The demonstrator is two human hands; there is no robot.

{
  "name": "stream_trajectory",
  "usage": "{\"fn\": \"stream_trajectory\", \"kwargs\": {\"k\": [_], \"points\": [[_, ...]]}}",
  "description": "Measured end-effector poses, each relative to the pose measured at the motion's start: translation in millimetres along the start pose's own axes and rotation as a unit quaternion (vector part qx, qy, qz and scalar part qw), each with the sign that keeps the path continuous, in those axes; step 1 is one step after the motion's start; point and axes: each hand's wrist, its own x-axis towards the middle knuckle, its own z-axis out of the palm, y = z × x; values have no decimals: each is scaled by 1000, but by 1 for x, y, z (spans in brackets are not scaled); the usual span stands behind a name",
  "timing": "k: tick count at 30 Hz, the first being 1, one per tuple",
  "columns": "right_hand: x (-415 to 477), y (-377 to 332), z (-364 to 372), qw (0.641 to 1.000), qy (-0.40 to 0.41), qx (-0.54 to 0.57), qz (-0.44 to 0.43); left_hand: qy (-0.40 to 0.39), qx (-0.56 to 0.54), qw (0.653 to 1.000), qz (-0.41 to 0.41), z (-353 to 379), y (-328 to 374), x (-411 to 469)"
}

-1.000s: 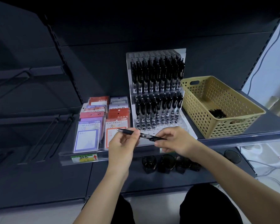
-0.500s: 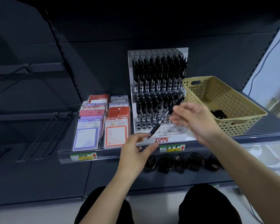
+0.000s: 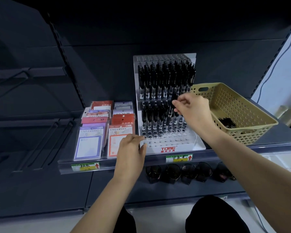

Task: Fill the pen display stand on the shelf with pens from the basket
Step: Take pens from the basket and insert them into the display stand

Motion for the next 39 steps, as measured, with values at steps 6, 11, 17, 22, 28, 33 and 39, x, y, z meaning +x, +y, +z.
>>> {"fn": "stream_trajectory", "kwargs": {"k": [6,11,17,22,28,33,39], "points": [[0,13,13,999,-44,-25,20,-6,16,1000,14,1,-2,7],[-5,24,24,994,-87,-56,28,-5,28,999,16,1,-4,9],[-4,25,19,994,-87,-65,20,-8,29,999,20,1,-2,9],[-10,27,-8,997,-70,-32,17,12,18,999,45,2,14,7],[-15,52,-82,995,-14,-91,27,2,-23,993,117,15,73,7],[-16,100,-136,972,7,-223,67,-84,-68,986,127,34,125,11],[-16,132,-153,935,-143,-310,97,-185,-161,969,10,63,167,34]]}}
